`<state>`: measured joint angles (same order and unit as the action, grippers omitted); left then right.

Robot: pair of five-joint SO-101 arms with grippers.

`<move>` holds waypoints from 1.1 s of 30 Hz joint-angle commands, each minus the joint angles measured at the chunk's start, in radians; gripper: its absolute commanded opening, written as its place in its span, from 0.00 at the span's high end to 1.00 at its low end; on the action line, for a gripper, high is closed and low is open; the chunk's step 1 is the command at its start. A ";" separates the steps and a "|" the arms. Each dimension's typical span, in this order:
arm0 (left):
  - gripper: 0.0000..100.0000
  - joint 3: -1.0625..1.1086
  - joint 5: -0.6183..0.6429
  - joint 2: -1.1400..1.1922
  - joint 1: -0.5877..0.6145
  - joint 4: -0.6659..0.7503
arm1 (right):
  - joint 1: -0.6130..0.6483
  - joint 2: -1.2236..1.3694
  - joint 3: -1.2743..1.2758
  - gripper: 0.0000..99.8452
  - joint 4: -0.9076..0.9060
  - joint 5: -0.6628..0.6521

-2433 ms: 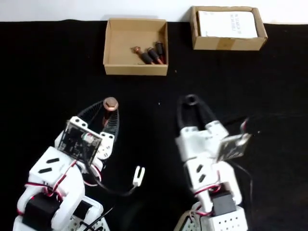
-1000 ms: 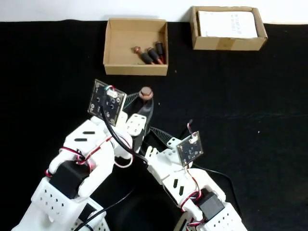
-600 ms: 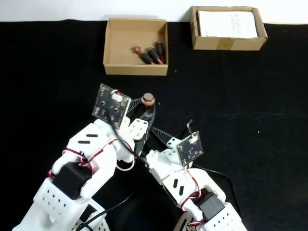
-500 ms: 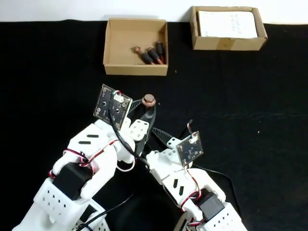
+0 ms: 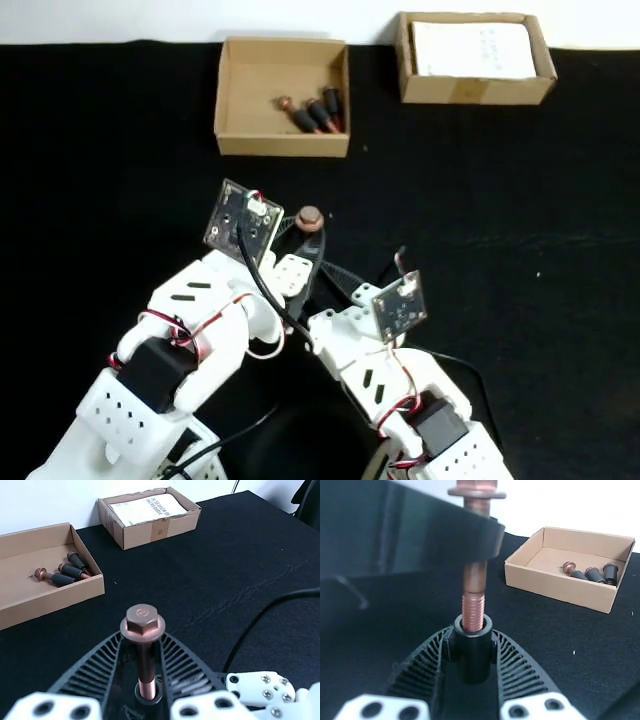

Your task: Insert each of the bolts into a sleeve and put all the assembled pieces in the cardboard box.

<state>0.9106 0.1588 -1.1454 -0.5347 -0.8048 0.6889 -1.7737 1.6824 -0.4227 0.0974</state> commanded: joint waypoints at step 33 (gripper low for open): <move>0.74 -1.010 0.023 0.599 0.005 -0.907 | -0.041 -0.008 0.130 0.99 0.016 -0.003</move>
<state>0.0928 0.1772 -0.5562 -0.5301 -1.6625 0.6782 -1.7722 1.6840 -0.4242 0.0974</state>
